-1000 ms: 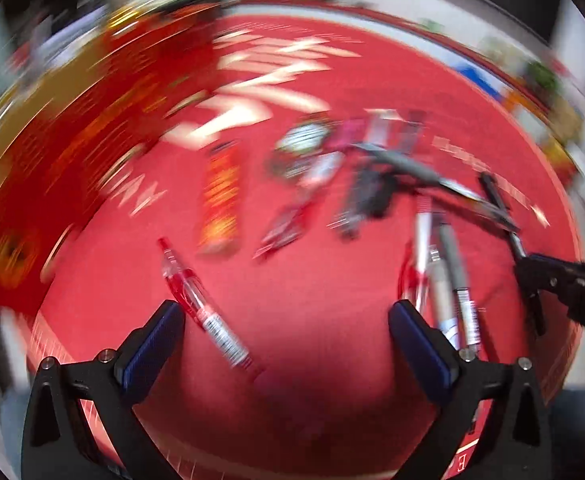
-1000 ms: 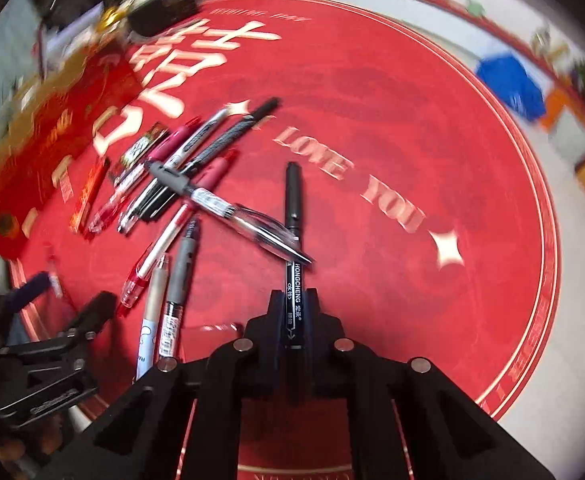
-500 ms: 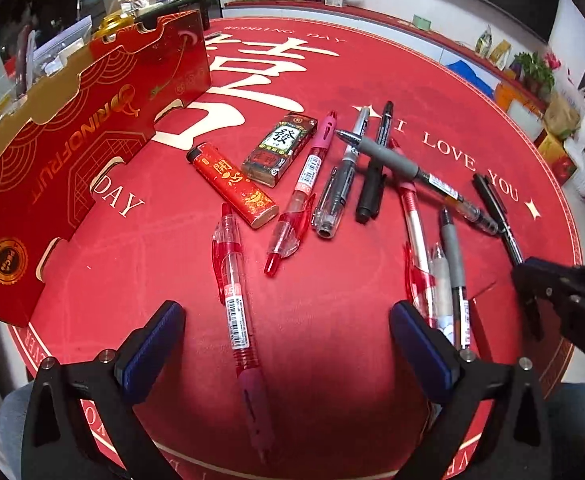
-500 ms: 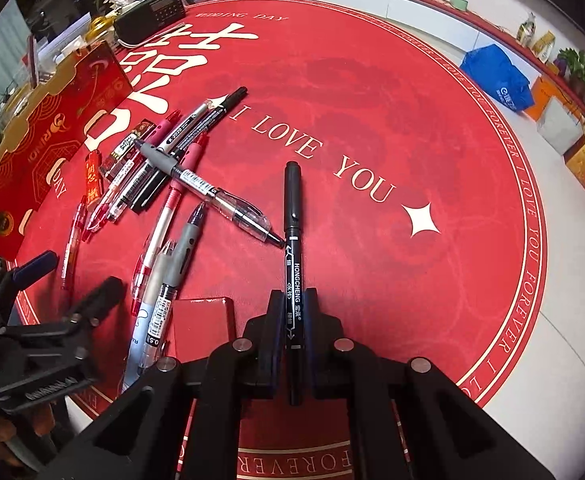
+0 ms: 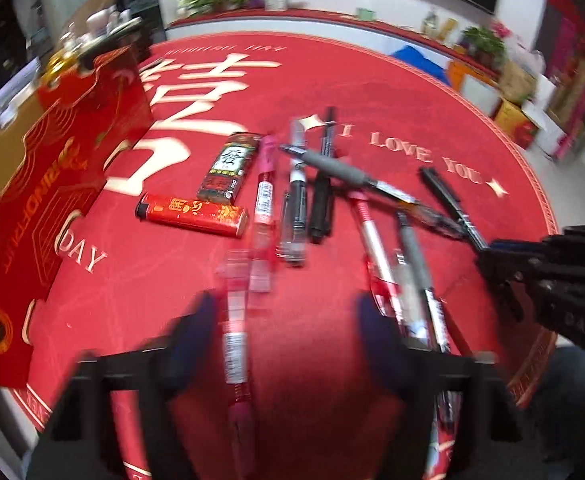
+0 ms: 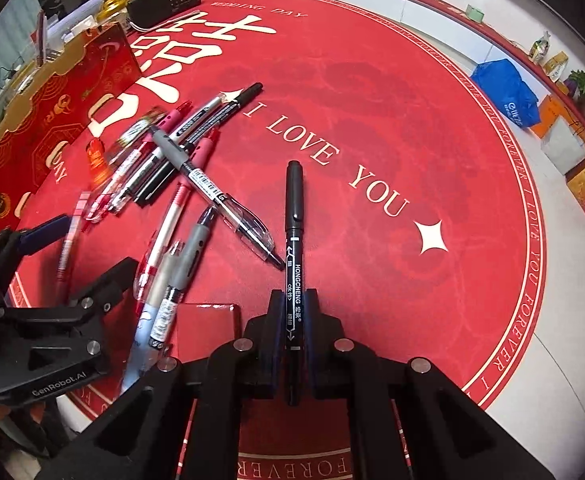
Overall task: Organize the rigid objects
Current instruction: 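Grasp the black marker with the right tool while the left tool grasps a red pen, then carry the red pen and black marker over the cardboard box with both tools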
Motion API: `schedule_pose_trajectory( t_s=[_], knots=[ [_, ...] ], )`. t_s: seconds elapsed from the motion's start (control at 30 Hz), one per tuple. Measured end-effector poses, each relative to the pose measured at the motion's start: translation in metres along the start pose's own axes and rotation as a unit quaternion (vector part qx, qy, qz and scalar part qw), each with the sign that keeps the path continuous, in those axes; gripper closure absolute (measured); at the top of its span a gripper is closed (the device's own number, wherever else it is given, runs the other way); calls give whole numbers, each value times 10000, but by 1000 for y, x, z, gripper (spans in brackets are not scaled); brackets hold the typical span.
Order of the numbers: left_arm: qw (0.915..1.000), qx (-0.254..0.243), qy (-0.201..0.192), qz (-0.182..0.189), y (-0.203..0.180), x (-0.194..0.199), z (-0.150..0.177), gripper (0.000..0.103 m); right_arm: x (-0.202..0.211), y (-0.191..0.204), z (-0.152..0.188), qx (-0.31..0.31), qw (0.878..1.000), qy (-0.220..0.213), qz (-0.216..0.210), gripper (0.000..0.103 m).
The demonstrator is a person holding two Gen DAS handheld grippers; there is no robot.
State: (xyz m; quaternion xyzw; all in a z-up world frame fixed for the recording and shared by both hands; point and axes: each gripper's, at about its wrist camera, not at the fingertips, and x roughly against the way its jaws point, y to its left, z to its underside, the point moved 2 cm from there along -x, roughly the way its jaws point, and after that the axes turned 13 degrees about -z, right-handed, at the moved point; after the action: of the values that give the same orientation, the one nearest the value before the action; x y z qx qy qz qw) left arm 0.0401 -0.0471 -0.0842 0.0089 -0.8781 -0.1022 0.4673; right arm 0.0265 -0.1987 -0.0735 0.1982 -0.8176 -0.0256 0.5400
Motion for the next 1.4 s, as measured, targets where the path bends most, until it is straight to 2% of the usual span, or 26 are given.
schedule_pose_trajectory(
  t_s=[0.03,0.07,0.17,0.27,0.5,0.6,0.8,1.13,1.4],
  knots=[
    [10000,-6,44,30,4,1,-1,88,4,-2,3,-108,9999,-99,-91,93],
    [9995,128,189,203,12,1,-1,91,8,-3,5,-171,9996,-161,-146,93],
    [9986,380,263,272,24,5,5,92,16,-3,12,-251,9990,-265,-263,93],
    [9989,375,97,252,25,16,11,92,21,1,18,-223,9990,-320,-235,93],
    [9992,371,-3,164,26,31,21,92,38,1,27,-380,9972,-498,-404,93],
    [9989,420,-185,124,29,40,18,92,53,-3,30,-579,9937,-709,-649,93],
    [9969,639,-408,198,34,57,10,92,74,1,29,-793,9881,-991,-864,93],
    [9883,1159,-991,78,61,108,-9,92,104,55,-3,-396,9845,-1472,-871,93],
    [9795,1523,-1306,-167,105,132,-16,92,103,109,-33,-2,9818,-1535,-1117,93]
  ],
)
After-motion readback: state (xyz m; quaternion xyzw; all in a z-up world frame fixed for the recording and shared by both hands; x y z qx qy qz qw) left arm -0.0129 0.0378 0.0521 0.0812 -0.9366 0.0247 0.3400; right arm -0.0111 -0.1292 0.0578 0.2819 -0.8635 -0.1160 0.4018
